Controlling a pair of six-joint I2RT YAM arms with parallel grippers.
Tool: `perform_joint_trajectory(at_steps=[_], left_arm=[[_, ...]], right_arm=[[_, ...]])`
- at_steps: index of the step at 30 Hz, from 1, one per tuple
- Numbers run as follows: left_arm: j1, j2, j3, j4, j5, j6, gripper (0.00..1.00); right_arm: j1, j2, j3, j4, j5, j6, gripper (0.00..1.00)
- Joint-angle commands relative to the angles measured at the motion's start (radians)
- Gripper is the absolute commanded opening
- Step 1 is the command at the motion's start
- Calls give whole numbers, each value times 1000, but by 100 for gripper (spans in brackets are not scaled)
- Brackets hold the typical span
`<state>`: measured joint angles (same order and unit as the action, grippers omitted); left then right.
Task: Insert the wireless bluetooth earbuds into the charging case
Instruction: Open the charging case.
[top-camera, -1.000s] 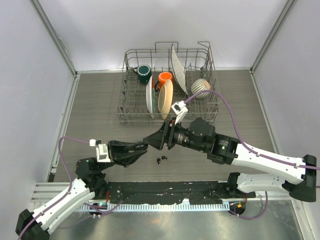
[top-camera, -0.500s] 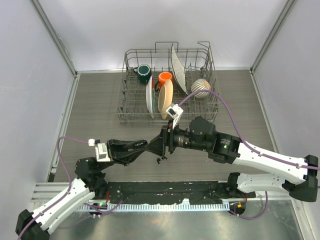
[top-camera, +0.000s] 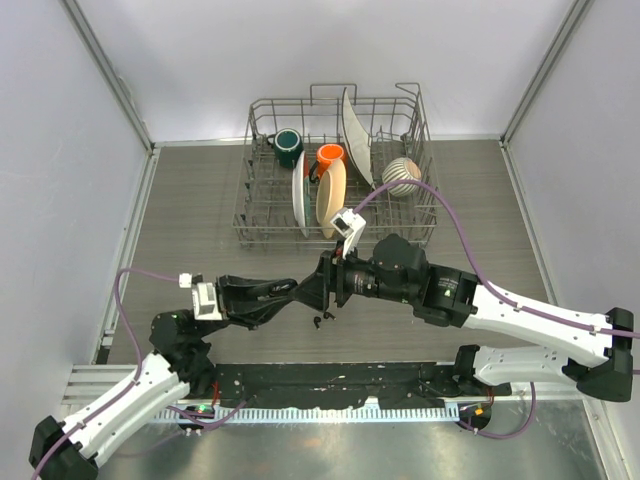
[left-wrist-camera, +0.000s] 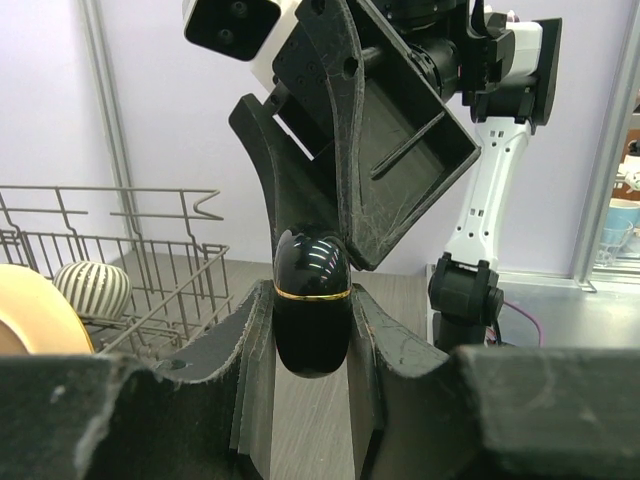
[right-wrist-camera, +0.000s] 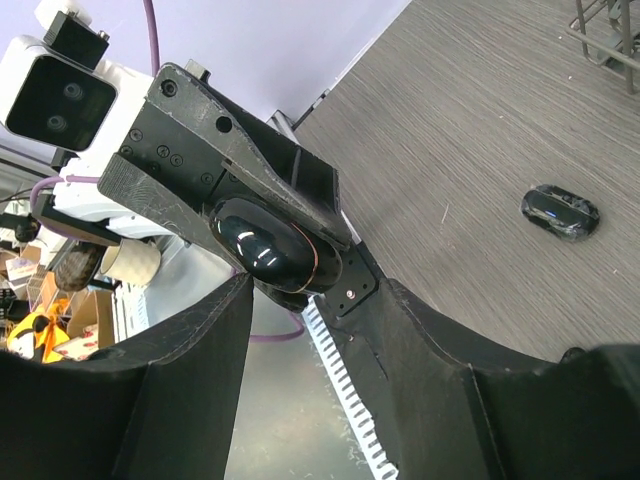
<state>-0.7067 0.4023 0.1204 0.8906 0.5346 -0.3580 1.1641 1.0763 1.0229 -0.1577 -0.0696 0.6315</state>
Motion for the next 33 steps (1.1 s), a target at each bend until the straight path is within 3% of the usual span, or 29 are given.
perform_joint_trajectory(at_steps=[1, 9, 19, 28, 33], left_arm=[[-2, 16, 58, 27, 68, 4, 0], [-2, 32, 93, 70, 137, -41, 0], [-2, 47, 116, 123, 284, -130, 0], [-4, 41, 114, 119, 292, -133, 0], [-2, 18, 96, 61, 223, -93, 0]], right_arm=[[3, -7, 40, 52, 65, 5, 58], [2, -9, 49, 32, 192, 23, 58], [-17, -21, 42, 69, 174, 49, 58], [-35, -19, 40, 96, 152, 69, 58], [-40, -58, 16, 136, 148, 79, 60]])
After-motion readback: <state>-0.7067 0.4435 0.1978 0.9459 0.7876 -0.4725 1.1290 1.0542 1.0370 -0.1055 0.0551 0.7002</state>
